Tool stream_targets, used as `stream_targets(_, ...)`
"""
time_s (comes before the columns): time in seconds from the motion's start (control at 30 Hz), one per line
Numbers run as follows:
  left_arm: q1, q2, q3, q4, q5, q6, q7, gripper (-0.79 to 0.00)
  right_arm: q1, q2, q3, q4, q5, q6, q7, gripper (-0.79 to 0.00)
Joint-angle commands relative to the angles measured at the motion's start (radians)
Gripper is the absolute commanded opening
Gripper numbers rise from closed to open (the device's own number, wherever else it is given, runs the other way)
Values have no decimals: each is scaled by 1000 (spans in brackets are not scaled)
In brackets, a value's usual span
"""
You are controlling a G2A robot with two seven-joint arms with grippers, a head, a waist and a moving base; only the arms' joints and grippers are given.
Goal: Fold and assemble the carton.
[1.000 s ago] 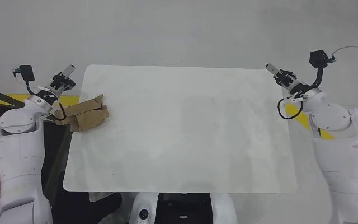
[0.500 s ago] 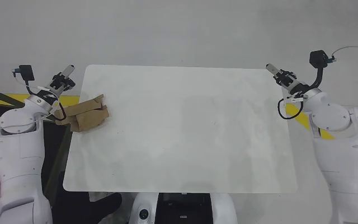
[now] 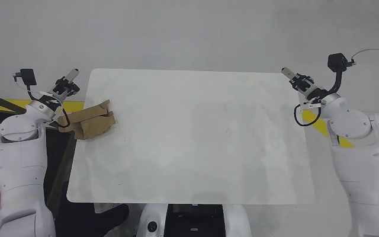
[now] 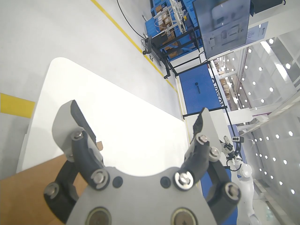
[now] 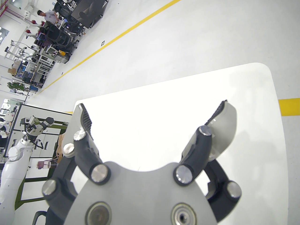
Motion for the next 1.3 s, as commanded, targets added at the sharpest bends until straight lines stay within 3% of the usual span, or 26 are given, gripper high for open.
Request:
stream_targets(0.0,19,4,-17,-13,0,4,11,0,0,0,0,0,0,0,0,0)
stream_targets(0.47,137,47,-175,-31,158,-111,102,0,0,0,0,0,0,0,0,0)
stream_targets(0.73,159,79,-254,30,232,-156,68,0,0,0,0,0,0,0,0,0)
stream_targets(1.03,93,112,-266,174,342,-107,65,0,0,0,0,0,0,0,0,0)
stream_targets(1.27,-4,137,-233,321,464,-73,101,0,0,0,0,0,0,0,0,0)
